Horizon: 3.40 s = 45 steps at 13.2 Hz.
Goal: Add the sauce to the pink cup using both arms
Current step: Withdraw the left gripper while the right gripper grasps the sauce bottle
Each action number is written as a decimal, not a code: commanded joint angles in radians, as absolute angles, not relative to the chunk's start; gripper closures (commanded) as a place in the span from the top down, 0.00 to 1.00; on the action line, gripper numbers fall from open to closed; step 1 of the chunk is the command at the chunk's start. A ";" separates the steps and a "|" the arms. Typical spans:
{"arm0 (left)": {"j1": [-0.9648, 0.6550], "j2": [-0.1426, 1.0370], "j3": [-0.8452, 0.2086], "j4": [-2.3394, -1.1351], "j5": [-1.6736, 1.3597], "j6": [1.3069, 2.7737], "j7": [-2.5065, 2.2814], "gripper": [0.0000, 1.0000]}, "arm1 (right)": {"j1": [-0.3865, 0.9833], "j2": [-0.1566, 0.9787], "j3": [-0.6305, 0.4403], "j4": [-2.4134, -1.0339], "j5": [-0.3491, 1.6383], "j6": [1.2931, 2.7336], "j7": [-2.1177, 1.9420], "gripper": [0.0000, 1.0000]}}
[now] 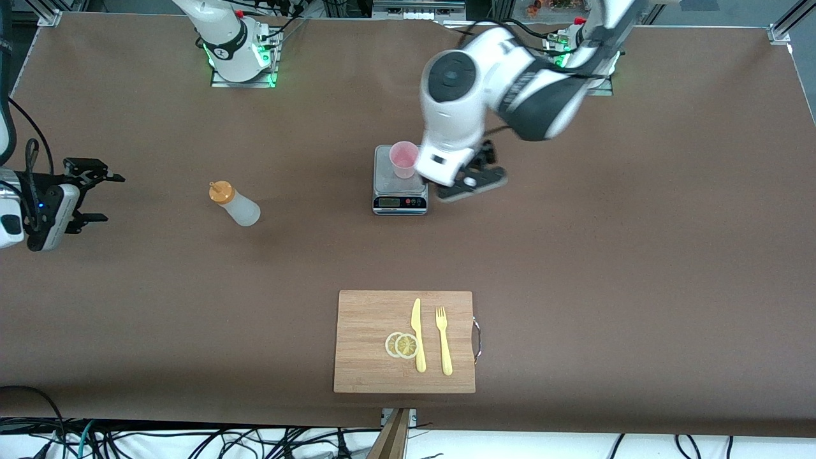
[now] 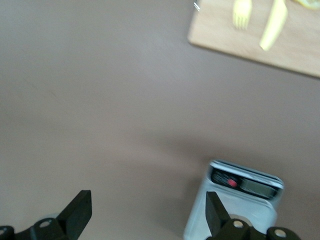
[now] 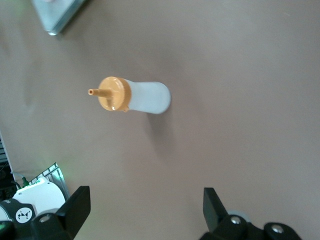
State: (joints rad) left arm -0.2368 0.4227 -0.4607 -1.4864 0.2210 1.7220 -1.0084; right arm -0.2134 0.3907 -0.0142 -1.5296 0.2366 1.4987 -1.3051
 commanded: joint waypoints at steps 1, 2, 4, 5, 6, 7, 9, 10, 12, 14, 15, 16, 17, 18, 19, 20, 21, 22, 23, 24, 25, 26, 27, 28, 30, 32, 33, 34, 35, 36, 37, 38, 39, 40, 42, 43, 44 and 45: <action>-0.051 0.370 -0.471 -1.516 0.199 1.709 -0.798 1.00 | -0.238 0.390 -0.008 -1.580 0.314 1.499 -1.437 1.00; 0.010 0.370 -0.471 -1.511 0.207 1.713 -0.737 1.00 | -0.250 0.405 -0.008 -1.589 0.355 1.496 -1.490 1.00; 0.136 0.370 -0.469 -1.505 0.207 1.738 -0.605 1.00 | -0.261 0.426 -0.008 -1.604 0.379 1.499 -1.589 1.00; 0.185 0.370 -0.466 -1.502 0.207 1.756 -0.566 1.00 | -0.262 0.431 -0.008 -1.615 0.393 1.502 -1.621 1.00; 0.234 0.370 -0.465 -1.502 0.207 1.788 -0.540 1.00 | -0.264 0.433 -0.008 -1.637 0.406 1.515 -1.658 1.00; 0.283 0.370 -0.466 -1.502 0.206 1.813 -0.488 1.00 | -0.274 0.433 -0.008 -1.663 0.419 1.538 -1.698 1.00; 0.381 0.368 -0.469 -1.500 0.195 1.822 -0.375 1.00 | -0.291 0.439 -0.008 -1.718 0.468 1.566 -1.776 1.00; 0.421 0.362 -0.474 -1.500 0.193 1.824 -0.336 1.00 | -0.302 0.445 -0.008 -1.742 0.501 1.569 -1.816 1.00; 0.459 0.336 -0.472 -1.502 0.192 1.822 -0.290 1.00 | -0.327 0.459 -0.008 -1.784 0.567 1.571 -1.923 1.00; 0.480 0.315 -0.465 -1.515 0.187 1.824 -0.243 1.00 | -0.357 0.480 -0.009 -1.805 0.613 1.580 -2.026 1.00; 0.477 0.280 -0.444 -1.535 0.152 1.824 -0.203 1.00 | -0.367 0.498 -0.009 -1.810 0.635 1.586 -2.075 1.00; 0.462 0.243 -0.404 -1.563 0.123 1.824 -0.175 1.00 | -0.374 0.526 -0.009 -1.812 0.672 1.588 -2.141 1.00; 0.419 0.200 -0.352 -1.595 0.100 1.824 -0.140 1.00 | -0.382 0.553 -0.009 -1.818 0.713 1.588 -2.225 1.00; 0.353 0.149 -0.268 -1.632 0.066 1.821 -0.117 1.00 | -0.390 0.584 -0.009 -1.828 0.759 1.586 -2.317 1.00; 0.294 0.091 -0.196 -1.681 0.037 1.819 -0.083 1.00 | -0.399 0.616 -0.008 -1.833 0.800 1.576 -2.383 1.00; 0.267 0.031 -0.157 -1.722 0.020 1.809 -0.054 1.00 | -0.402 0.635 -0.008 -1.844 0.820 1.574 -2.428 1.00; 0.244 -0.007 -0.132 -1.733 0.012 1.769 -0.039 1.00 | -0.402 0.649 -0.008 -1.856 0.846 1.568 -2.465 1.00; 0.200 -0.015 -0.099 -1.721 0.012 1.699 -0.034 1.00 | -0.402 0.652 -0.008 -1.874 0.868 1.553 -2.488 1.00; 0.134 -0.021 -0.034 -1.709 0.012 1.640 -0.029 1.00 | -0.402 0.653 -0.006 -1.888 0.879 1.546 -2.503 0.99; 0.089 -0.049 0.018 -1.689 0.012 1.599 0.004 1.00 | -0.402 0.653 -0.003 -1.893 0.882 1.542 -2.516 1.00; 0.066 -0.070 0.053 -1.686 0.011 1.568 0.055 1.00 | -0.399 0.653 0.000 -1.894 0.903 1.531 -2.529 0.99; 0.039 -0.077 0.093 -1.681 -0.009 1.546 0.104 1.00 | -0.394 0.653 0.002 -1.907 0.925 1.529 -2.546 1.00; 0.025 -0.075 0.116 -1.665 -0.024 1.540 0.123 1.00 | -0.387 0.655 0.003 -1.919 0.946 1.529 -2.554 0.99; 0.026 -0.074 0.112 -1.643 -0.025 1.539 0.123 1.00 | -0.371 0.655 0.005 -1.922 0.956 1.531 -2.562 1.00; 0.023 -0.069 0.101 -1.612 -0.017 1.540 0.118 1.00 | -0.357 0.686 0.005 -1.924 0.983 1.531 -2.594 0.99; 0.023 -0.067 0.091 -1.611 -0.017 1.540 0.109 1.00 | -0.344 0.706 0.008 -1.925 1.000 1.531 -2.618 0.99; 0.025 -0.067 0.092 -1.608 -0.021 1.542 0.109 1.00 | -0.339 0.706 0.008 -1.928 1.000 1.529 -2.625 0.99; 0.025 -0.064 0.092 -1.592 -0.021 1.542 0.115 1.00 | -0.334 0.706 0.008 -1.928 1.002 1.529 -2.625 0.99; 0.026 -0.058 0.094 -1.588 -0.021 1.542 0.121 1.00 | -0.330 0.706 0.009 -1.928 1.002 1.529 -2.625 0.99; 0.028 -0.057 0.094 -1.586 -0.023 1.542 0.121 1.00 | -0.312 0.706 0.009 -1.930 1.011 1.529 -2.625 0.99; 0.026 -0.055 0.094 -1.577 -0.025 1.543 0.118 1.00 | -0.299 0.710 0.009 -1.928 1.023 1.529 -2.625 0.99; 0.028 -0.049 0.094 -1.574 -0.035 1.545 0.111 1.00 | -0.284 0.712 0.009 -1.928 1.031 1.529 -2.625 0.98; 0.035 -0.048 0.095 -1.574 -0.038 1.545 0.117 1.00 | -0.272 0.713 0.009 -1.928 1.038 1.529 -2.625 0.92; 0.035 -0.046 0.095 -1.574 -0.043 1.545 0.107 1.00 | -0.267 0.716 0.009 -1.927 1.039 1.529 -2.625 0.85; 0.035 -0.048 0.095 -1.560 -0.043 1.539 0.107 1.00 | -0.258 0.721 0.009 -1.916 1.039 1.529 -2.625 0.48; 0.035 -0.048 0.094 -1.554 -0.043 1.539 0.107 1.00 | -0.255 0.726 0.009 -1.916 1.039 1.531 -2.612 0.16; 0.037 -0.048 0.097 -1.558 -0.043 1.526 0.103 1.00 | -0.250 0.726 0.008 -1.907 1.037 1.534 -2.609 0.00; 0.038 -0.048 0.100 -1.559 -0.043 1.496 0.091 1.00 | -0.247 0.723 0.008 -1.893 1.032 1.531 -2.608 0.00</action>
State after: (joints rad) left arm 0.0297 -0.0647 0.0930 -1.5930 -0.0123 1.5476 0.0970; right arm -0.2559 0.7174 0.0114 -1.9139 1.0176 1.5350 -2.6077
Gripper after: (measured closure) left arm 0.000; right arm 0.551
